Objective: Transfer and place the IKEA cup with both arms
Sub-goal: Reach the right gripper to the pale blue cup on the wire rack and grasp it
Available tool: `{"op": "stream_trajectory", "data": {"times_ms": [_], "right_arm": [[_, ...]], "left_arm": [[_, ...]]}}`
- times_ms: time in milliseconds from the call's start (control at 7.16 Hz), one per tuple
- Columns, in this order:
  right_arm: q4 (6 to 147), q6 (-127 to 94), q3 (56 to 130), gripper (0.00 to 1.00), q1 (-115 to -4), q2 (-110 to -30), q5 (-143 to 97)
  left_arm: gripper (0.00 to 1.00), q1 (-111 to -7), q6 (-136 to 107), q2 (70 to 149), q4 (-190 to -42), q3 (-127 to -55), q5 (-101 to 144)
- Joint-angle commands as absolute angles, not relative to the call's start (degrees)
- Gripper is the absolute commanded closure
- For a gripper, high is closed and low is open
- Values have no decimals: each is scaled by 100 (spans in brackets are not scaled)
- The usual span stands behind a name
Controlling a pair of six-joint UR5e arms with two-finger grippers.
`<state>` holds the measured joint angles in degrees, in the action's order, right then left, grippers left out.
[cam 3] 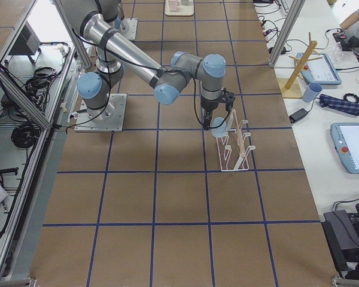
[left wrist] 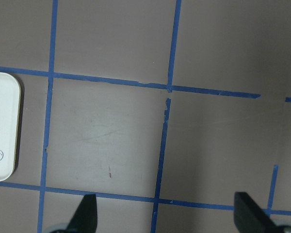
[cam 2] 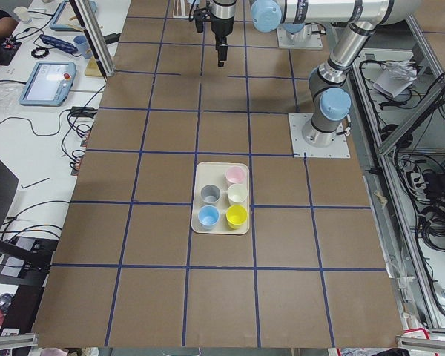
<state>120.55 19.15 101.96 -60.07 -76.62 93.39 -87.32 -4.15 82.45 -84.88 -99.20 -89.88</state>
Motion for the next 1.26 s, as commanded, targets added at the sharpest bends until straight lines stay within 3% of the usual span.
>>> {"op": "stream_trajectory", "data": {"times_ms": [0,838,1118], "right_arm": [[12496,1855,10292,0,-5994,-7488,9151],[13228,2030,10292,0,-5985,-7216,8684],[13219,1986,10301,0,-6003,-7225,8596]], "left_arm": [[0,-8745,-422,8305,-8481,-9923,-9017],[0,-8754,-404,8332,-8490,-9941,-8008],[0,-8710,-413,8402,-8481,-9958,-6256]]}}
